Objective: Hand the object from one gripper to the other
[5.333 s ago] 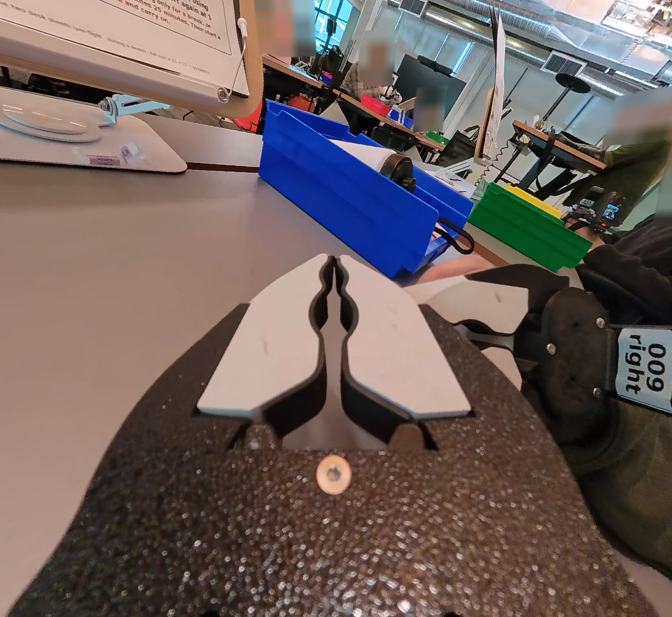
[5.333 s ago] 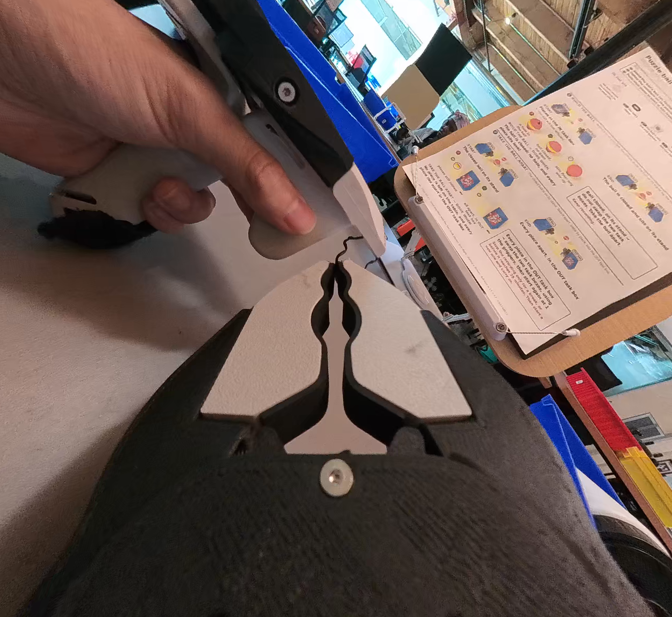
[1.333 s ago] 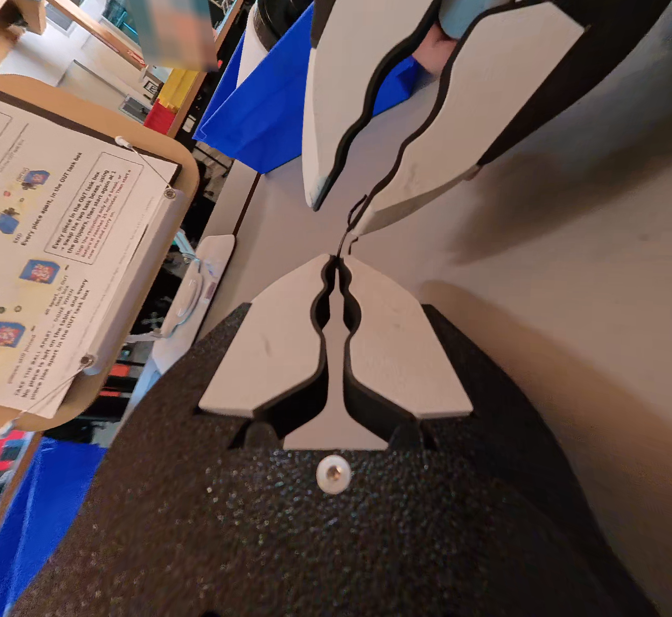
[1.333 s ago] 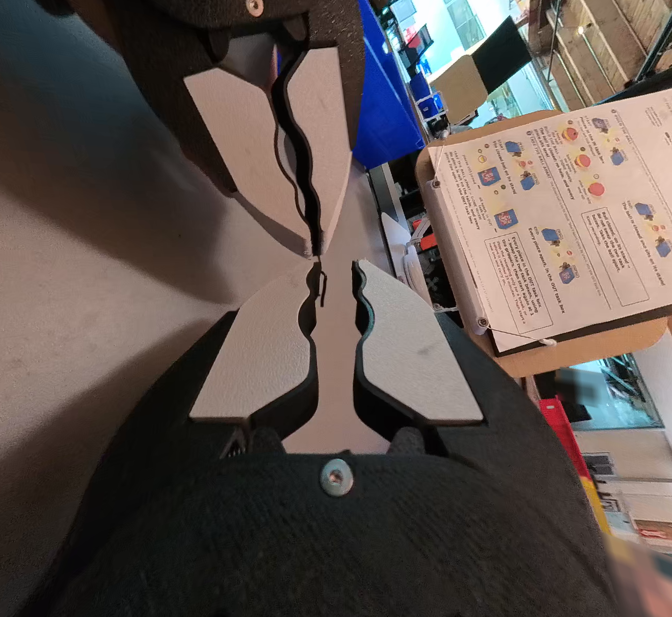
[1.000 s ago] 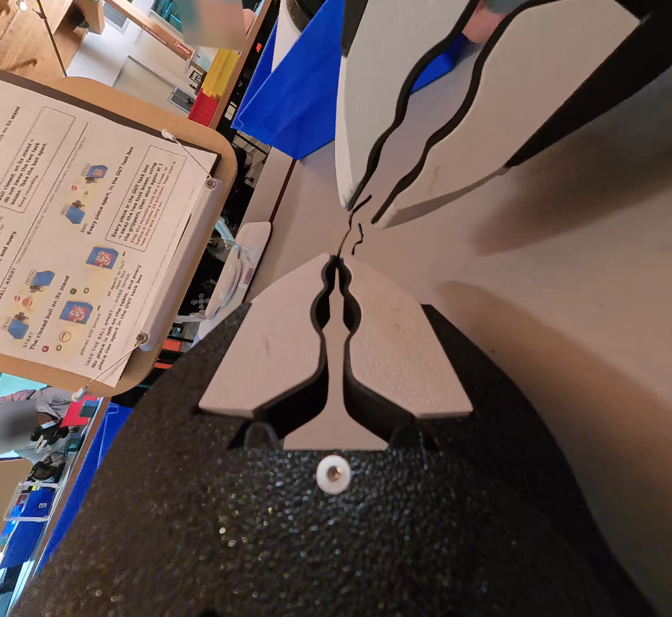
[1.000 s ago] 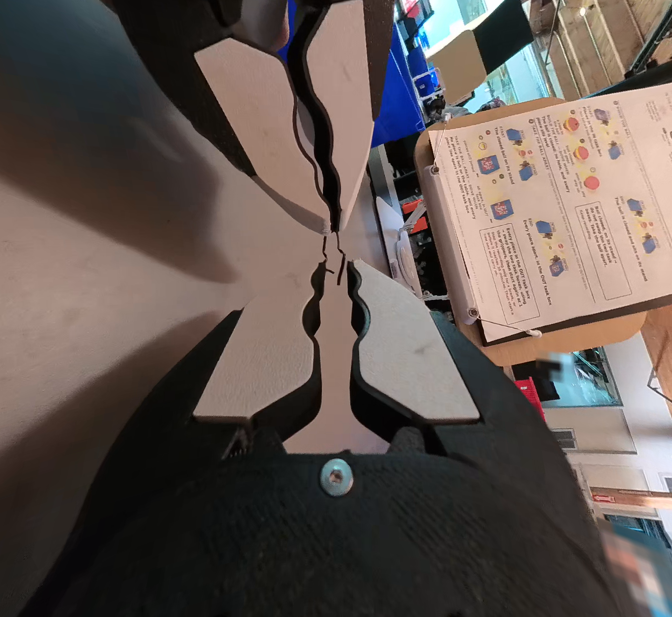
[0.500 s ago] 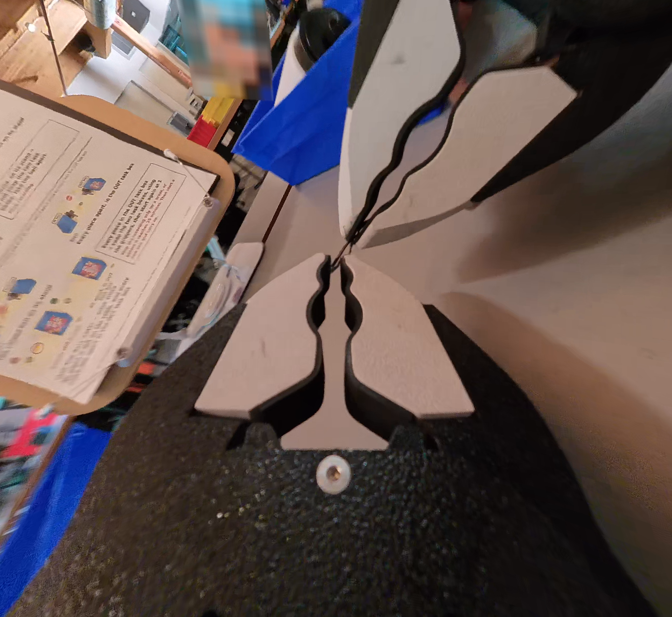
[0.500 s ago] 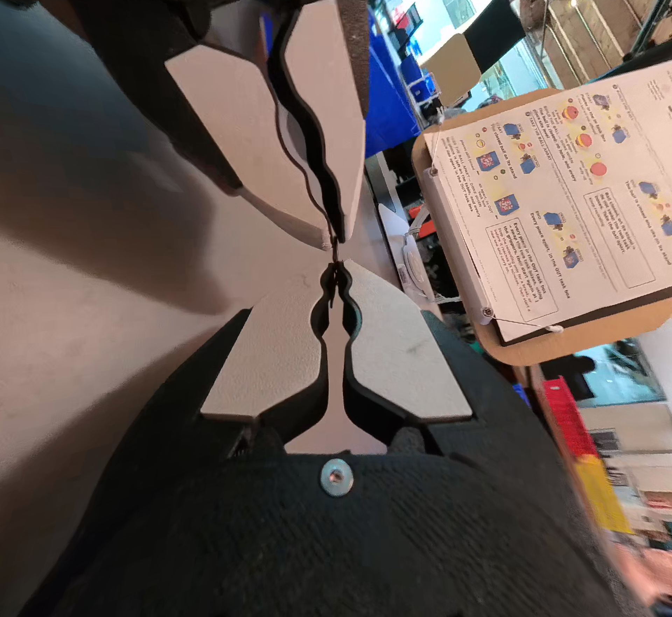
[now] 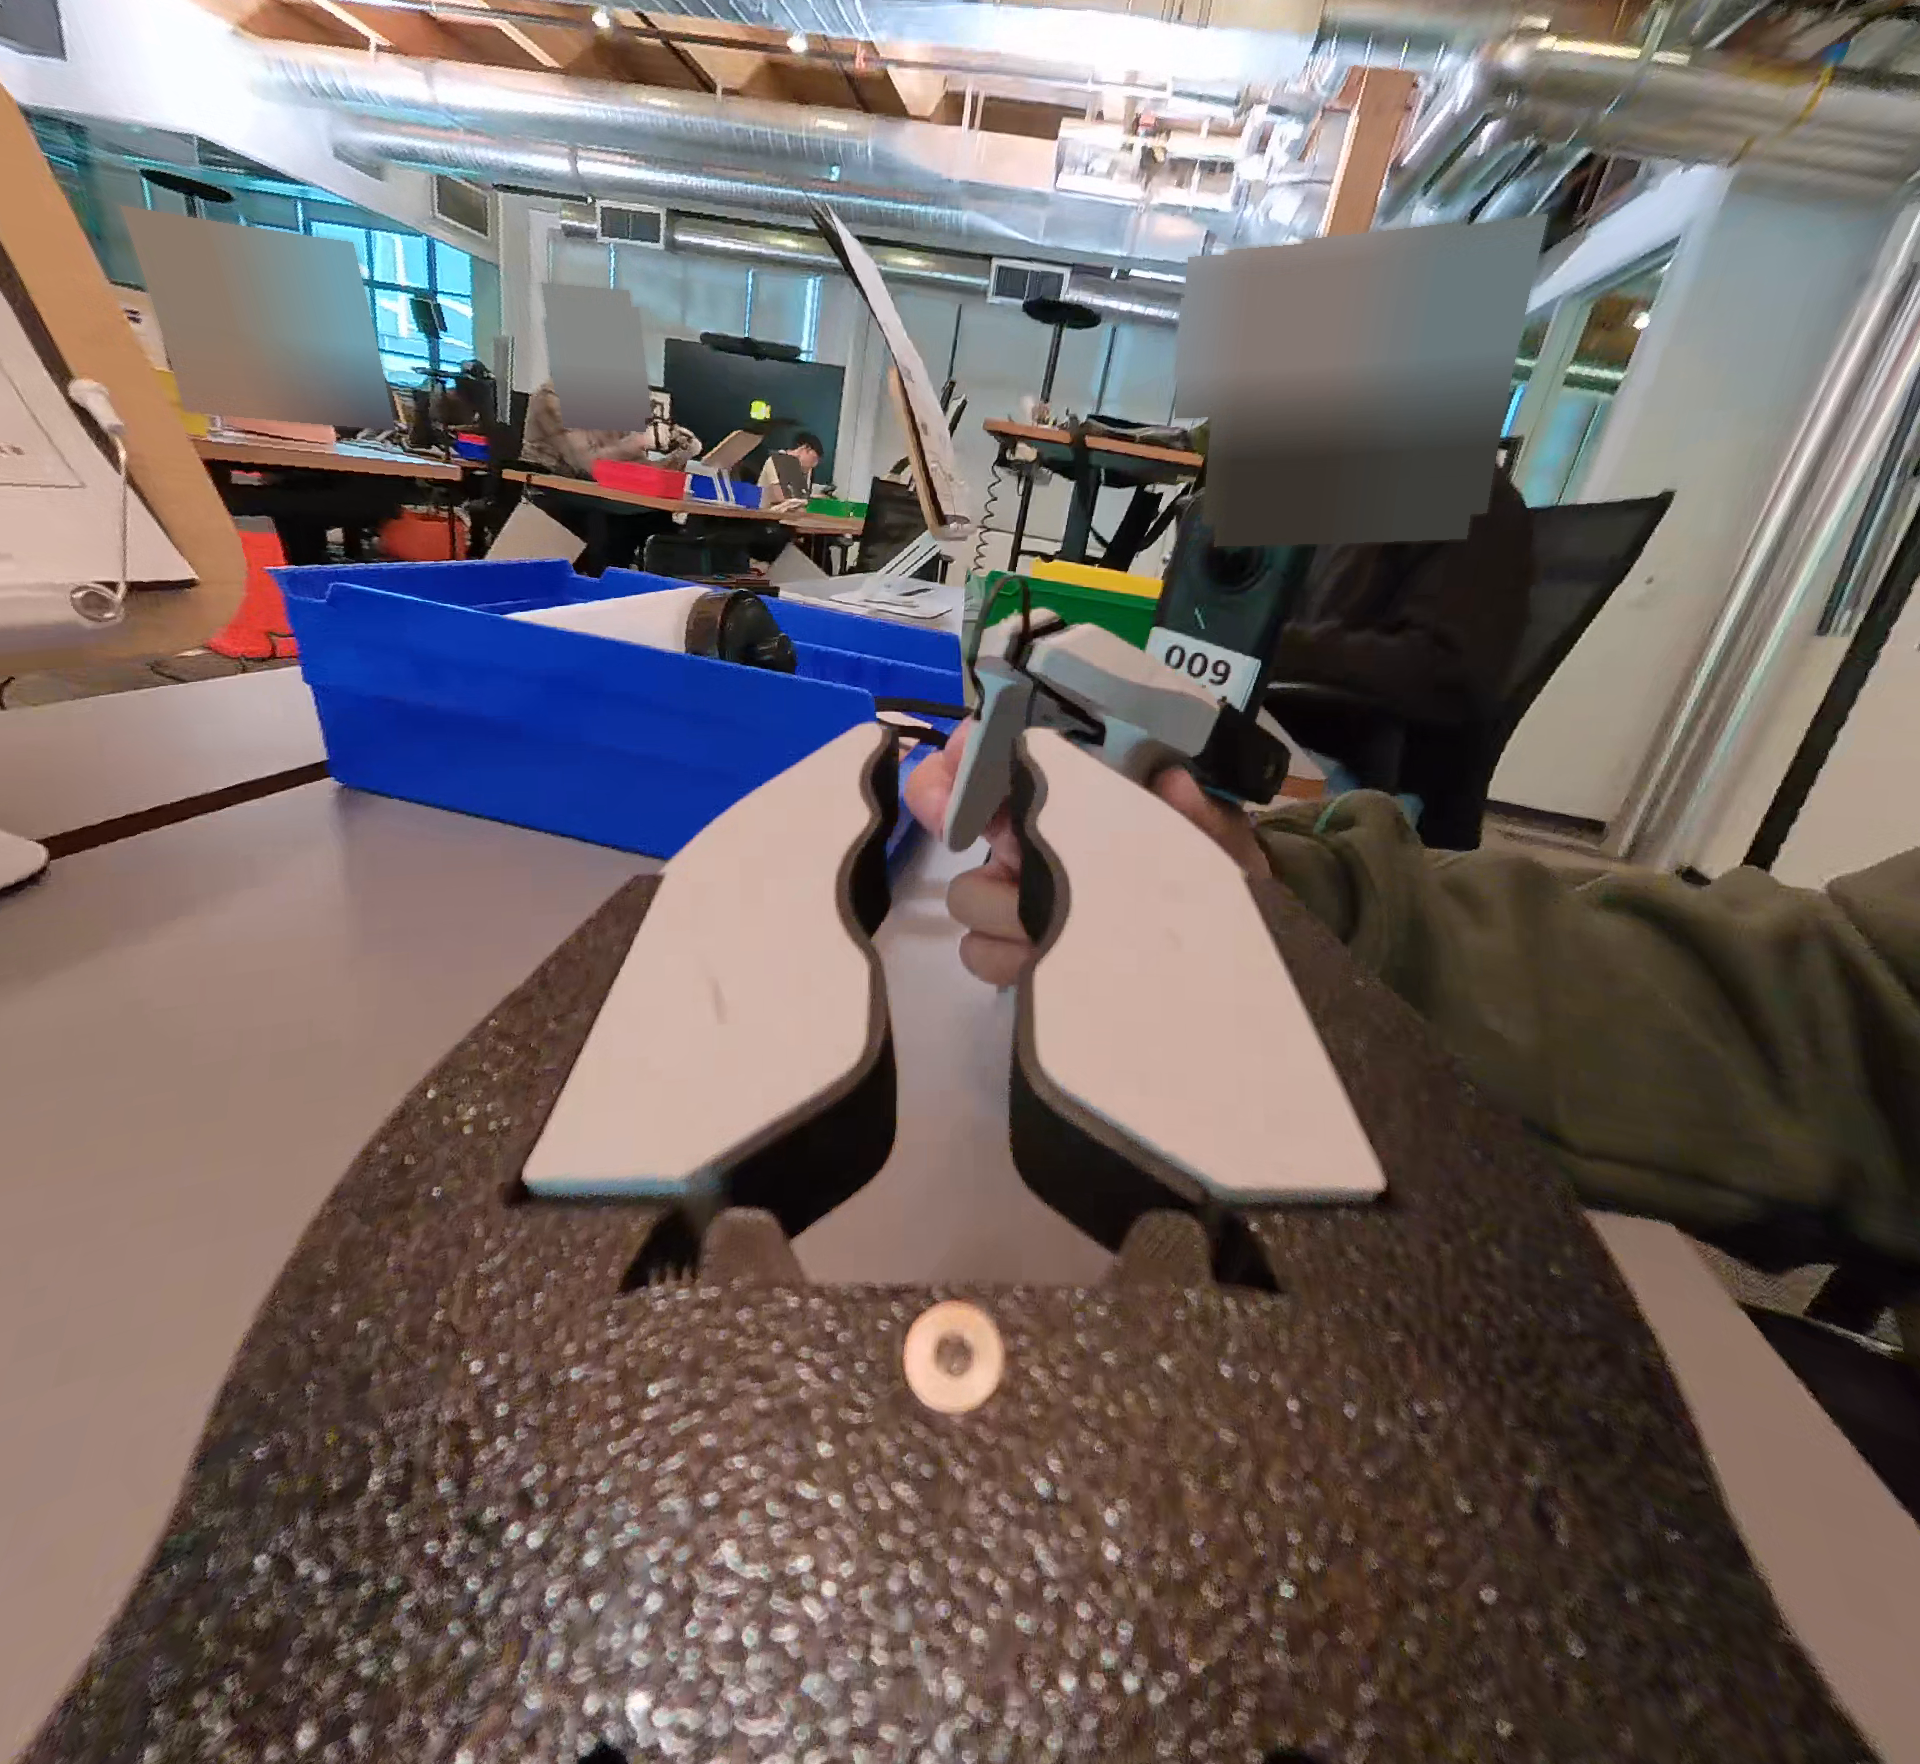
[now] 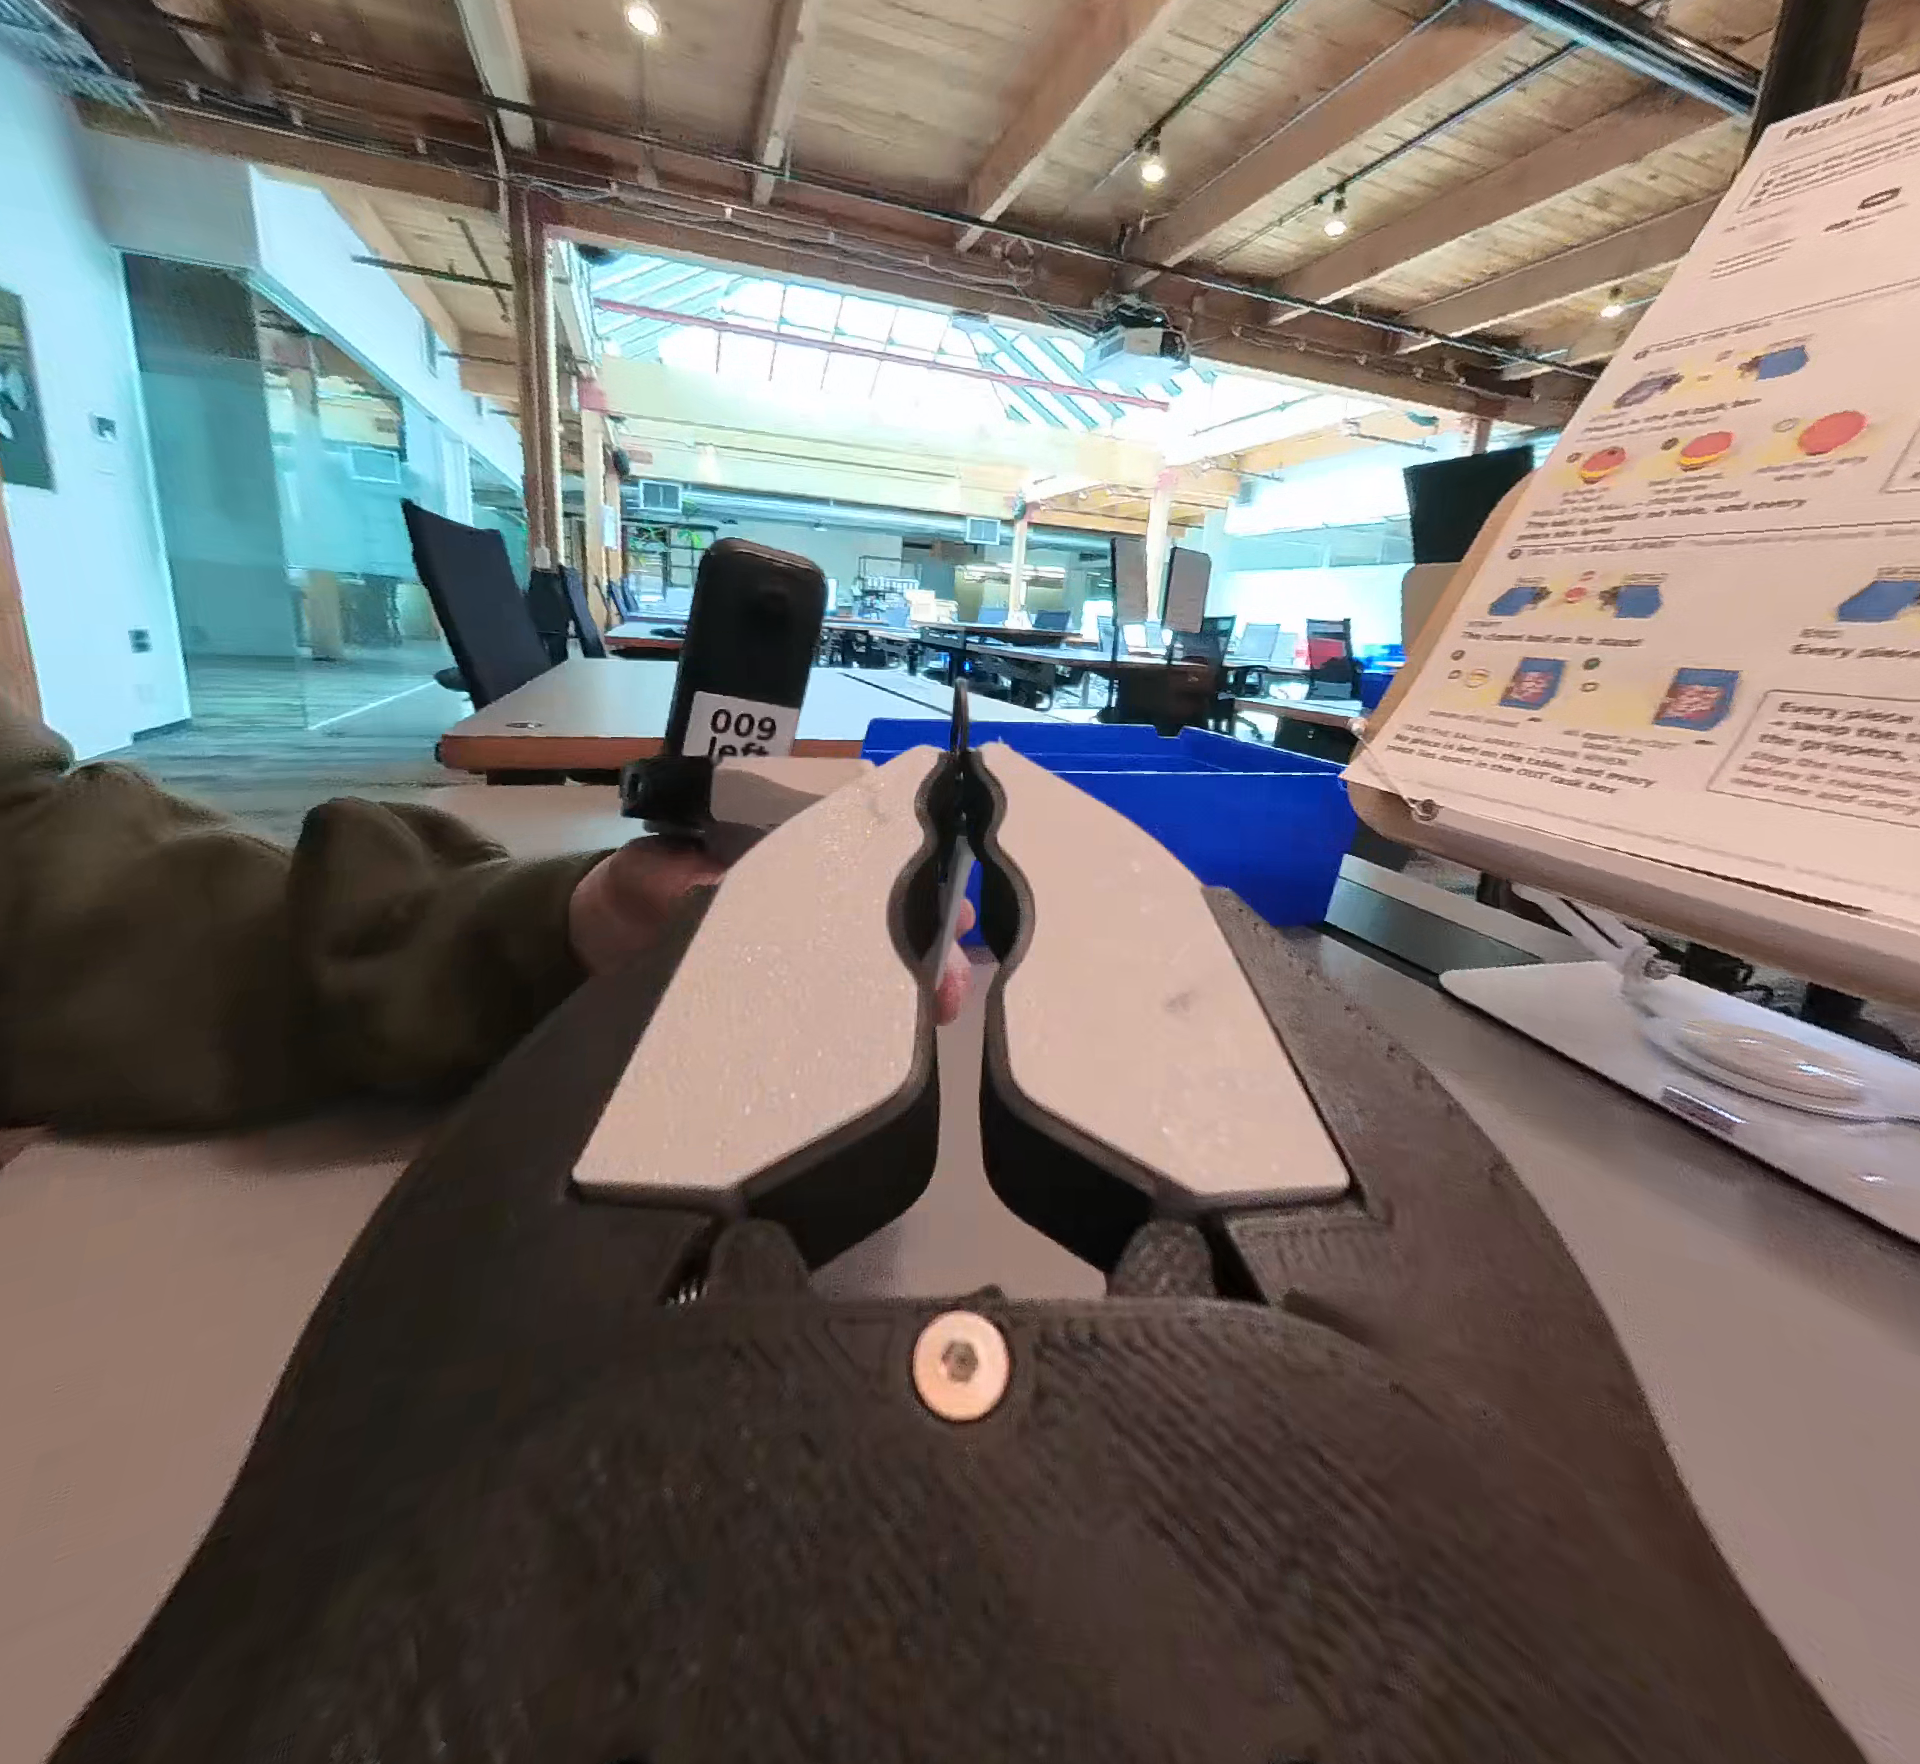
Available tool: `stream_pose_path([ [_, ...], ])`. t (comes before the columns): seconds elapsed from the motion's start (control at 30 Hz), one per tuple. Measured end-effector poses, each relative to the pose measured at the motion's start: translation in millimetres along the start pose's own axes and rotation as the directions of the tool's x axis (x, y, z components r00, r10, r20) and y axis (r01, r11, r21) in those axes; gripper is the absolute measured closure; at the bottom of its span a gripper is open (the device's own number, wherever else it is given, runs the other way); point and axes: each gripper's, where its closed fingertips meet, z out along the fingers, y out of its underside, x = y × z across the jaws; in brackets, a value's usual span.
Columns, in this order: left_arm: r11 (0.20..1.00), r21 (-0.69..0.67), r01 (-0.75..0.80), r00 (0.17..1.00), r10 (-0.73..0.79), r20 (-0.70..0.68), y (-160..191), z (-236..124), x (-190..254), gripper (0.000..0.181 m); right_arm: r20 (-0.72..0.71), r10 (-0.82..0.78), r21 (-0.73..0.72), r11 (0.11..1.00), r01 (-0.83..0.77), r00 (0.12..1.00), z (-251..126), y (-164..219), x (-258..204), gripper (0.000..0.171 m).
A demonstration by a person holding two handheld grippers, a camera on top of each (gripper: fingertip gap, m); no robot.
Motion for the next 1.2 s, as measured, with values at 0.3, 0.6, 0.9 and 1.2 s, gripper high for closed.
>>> stream_pose_path([
  [0.3, 1.0, 0.004, 0.002, 0.999, -0.002, -0.035, 2, 1, 6, 0.18, 0.028, 0.04, 0.002, 0.999, -0.04, 0.999, 4, 4, -4, 0.17],
  [0.6, 0.997, -0.041, -0.064, 0.998, 0.064, 0.007, 8, 1, 2, 0.181, -0.02, -0.034, -0.061, 0.998, 0.032, 0.999, 2, 11, 3, 0.17],
  [0.9, 1.0, -0.03, 0.009, 1.0, -0.009, -0.009, 6, 1, 2, 0.18, -0.024, -0.039, -0.064, 0.997, 0.037, 0.999, 3, 12, 3, 0.17],
  [1.2, 0.986, -0.143, -0.089, 0.971, 0.118, 0.208, 14, -5, -30, 0.18, -0.149, -0.264, -0.194, 0.953, 0.234, 0.953, -3, 20, 20, 0.139],
])
